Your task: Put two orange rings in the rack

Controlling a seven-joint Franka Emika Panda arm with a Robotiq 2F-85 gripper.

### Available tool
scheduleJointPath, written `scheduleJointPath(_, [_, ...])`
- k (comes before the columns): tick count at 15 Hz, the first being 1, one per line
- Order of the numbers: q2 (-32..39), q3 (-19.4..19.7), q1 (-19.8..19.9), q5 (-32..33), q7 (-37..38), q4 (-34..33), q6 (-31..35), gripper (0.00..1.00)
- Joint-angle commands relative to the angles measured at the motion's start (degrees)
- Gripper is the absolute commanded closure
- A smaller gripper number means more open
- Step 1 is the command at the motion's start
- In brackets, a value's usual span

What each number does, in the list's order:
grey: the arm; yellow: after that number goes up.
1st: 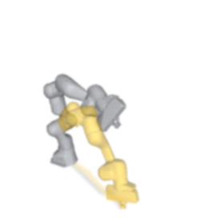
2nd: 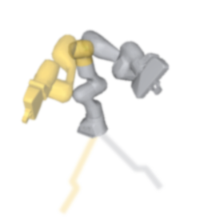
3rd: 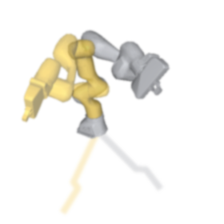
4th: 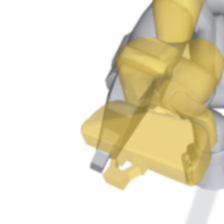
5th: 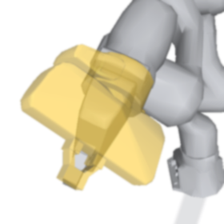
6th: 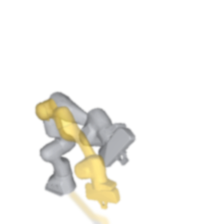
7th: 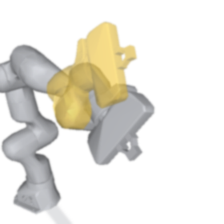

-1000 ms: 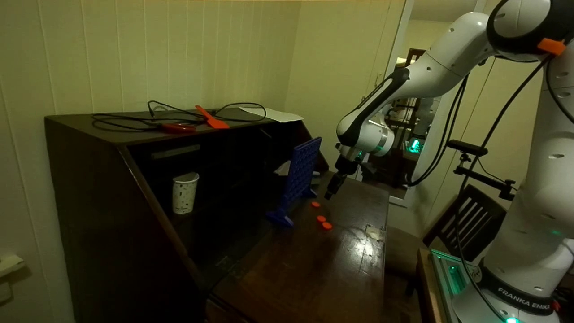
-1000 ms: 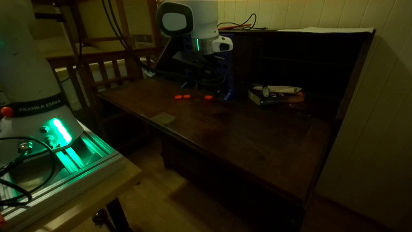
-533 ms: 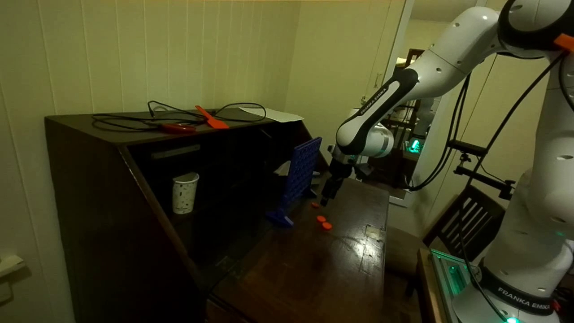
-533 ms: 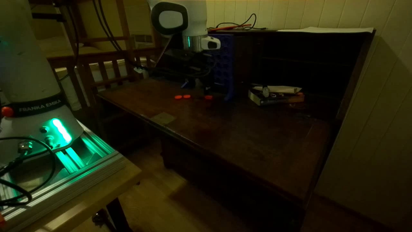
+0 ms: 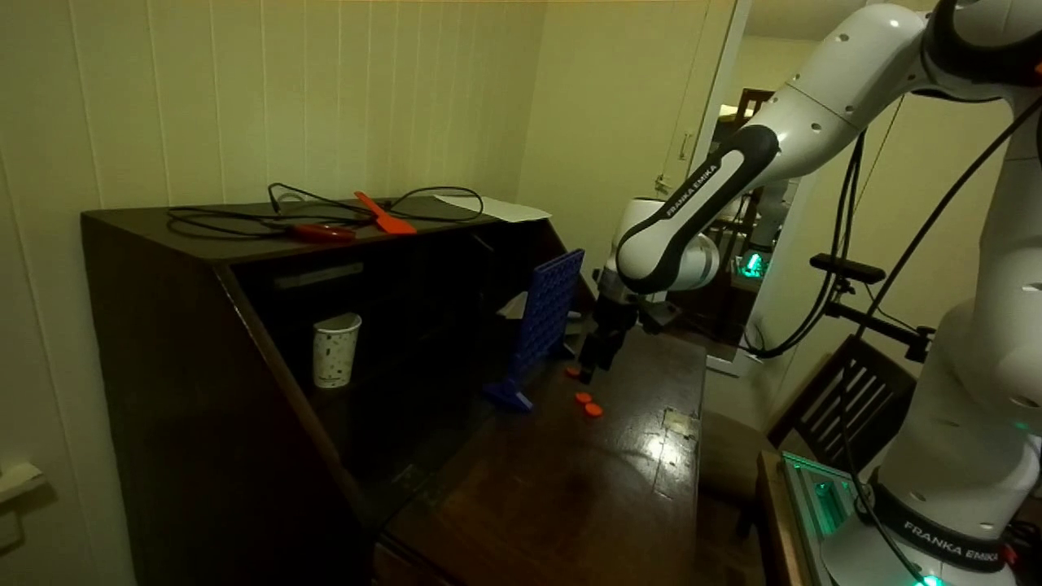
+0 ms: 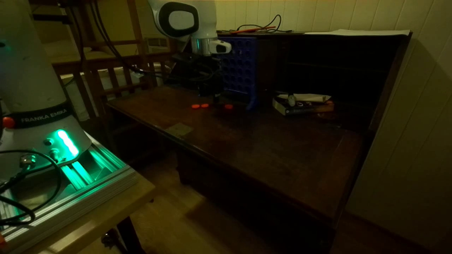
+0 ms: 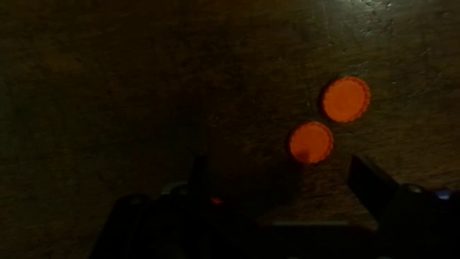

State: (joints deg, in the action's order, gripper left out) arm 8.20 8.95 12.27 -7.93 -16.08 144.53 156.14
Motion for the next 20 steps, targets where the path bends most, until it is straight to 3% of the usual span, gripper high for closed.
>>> scheduleJointPath(1, [-1.69,-0.98,-0.01,-1.25,1.15,2.13,1.24,0.0])
scheduleJointPath(9, [-0.05,-3.07,-0.02,-3.63,0.78,2.99,6.92,0.01])
scheduleJointPath(10, [0.18,-3.31,-0.05,-3.65,0.89,3.03,7.12,0.26])
scheduleJointPath(13, [1.06,-3.76,-0.07,-3.05,1.24,2.98,7.8,0.31])
scheduleJointPath(14, [1.33,-3.81,-0.08,-2.85,1.4,2.96,7.96,0.17])
scheduleJointPath(17, [2.17,-3.84,-0.02,-2.34,1.7,2.79,8.45,0.04])
scheduleJointPath(19, [2.75,-4.01,0.06,-2.29,1.77,2.7,8.84,0.09])
scheduleJointPath(20, [2.93,-4.12,0.14,-2.34,1.74,2.66,8.99,0.27])
